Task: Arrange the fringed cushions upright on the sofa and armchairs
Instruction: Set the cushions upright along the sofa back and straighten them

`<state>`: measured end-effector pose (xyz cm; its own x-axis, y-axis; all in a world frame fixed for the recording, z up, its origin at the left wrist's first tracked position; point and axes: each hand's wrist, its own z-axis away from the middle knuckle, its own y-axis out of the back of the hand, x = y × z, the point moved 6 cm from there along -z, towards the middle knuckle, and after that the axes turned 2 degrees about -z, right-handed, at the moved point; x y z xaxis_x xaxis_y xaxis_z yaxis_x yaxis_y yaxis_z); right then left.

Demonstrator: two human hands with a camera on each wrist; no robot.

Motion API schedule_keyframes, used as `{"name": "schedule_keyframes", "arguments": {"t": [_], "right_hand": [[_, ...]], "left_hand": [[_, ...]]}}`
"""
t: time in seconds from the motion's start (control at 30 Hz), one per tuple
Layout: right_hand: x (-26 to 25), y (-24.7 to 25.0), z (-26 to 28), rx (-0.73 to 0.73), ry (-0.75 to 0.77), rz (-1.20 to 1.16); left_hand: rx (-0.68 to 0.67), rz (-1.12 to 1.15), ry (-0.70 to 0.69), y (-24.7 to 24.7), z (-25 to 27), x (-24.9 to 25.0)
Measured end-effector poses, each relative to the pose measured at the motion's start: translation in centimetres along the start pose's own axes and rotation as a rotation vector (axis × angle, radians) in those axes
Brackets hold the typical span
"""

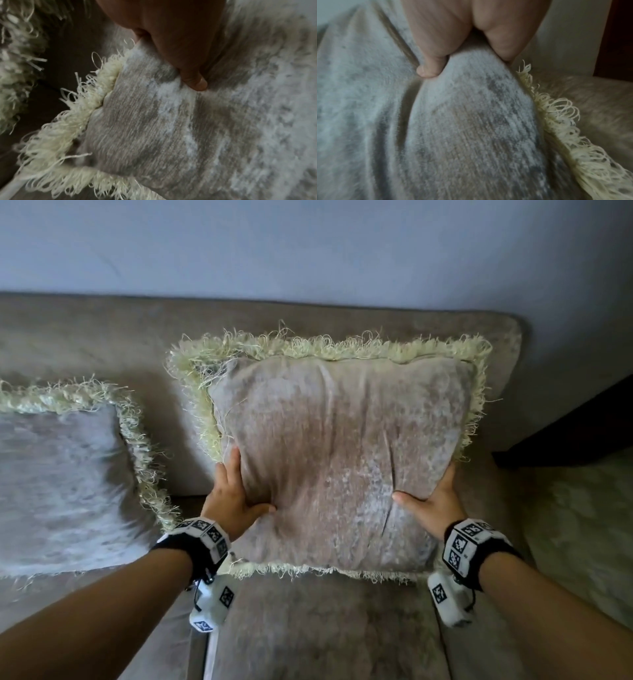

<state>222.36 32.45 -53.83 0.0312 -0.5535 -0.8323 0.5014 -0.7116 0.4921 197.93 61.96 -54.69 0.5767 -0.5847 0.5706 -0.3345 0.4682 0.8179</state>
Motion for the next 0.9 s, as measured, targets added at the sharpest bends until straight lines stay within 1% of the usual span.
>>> {"name": "schedule_keyframes", "arguments": {"t": [0.03, 0.17, 0.27, 0.33, 0.43, 0.5, 0.6, 0.7, 0.77, 0.83, 0.9], "right_hand": [[0.9, -0.8, -0.8, 0.004, -0.006, 0.017], [6.3, -4.6, -2.8, -0.014, -0.114, 0.101], [8.9, -6.5, -3.2, -0.038, -0.154, 0.165], [10.0, -7.0, -3.4, -0.032, -0.175, 0.189], [10.5, -7.0, -4.4, 0.009, -0.165, 0.21], [10.2, -6.9, -4.8, -0.002, -0.17, 0.215], [10.1, -6.3, -5.0, -0.044, -0.203, 0.251], [9.4, -4.8, -5.0, -0.066, -0.186, 0.262], [8.7, -4.2, -5.2, -0.09, -0.192, 0.207], [8.0, -4.1, -5.8, -0.097, -0.192, 0.143], [7.6, -4.6, -6.0, -0.104, -0.233, 0.124]], "left_hand": [[0.014, 0.005, 0.012, -0.9, -0.4, -0.9], [0.047, 0.012, 0.046, -3.6, -1.1, -4.2], [0.028, 0.005, 0.063, -5.2, -1.1, -6.2], [0.003, 0.013, 0.039, -6.0, -0.8, -6.9], [-0.016, 0.018, 0.045, -6.9, -0.6, -7.3], [-0.031, -0.008, 0.04, -7.1, -0.5, -7.2], [-0.012, -0.04, -0.044, -6.3, -0.1, -7.5], [0.031, -0.008, -0.06, -4.4, 0.0, -7.9], [0.066, 0.026, -0.087, -3.1, -0.4, -7.8], [0.058, 0.107, -0.085, -2.4, -1.2, -7.2], [0.011, 0.159, -0.055, -2.8, -2.2, -6.7]]}}
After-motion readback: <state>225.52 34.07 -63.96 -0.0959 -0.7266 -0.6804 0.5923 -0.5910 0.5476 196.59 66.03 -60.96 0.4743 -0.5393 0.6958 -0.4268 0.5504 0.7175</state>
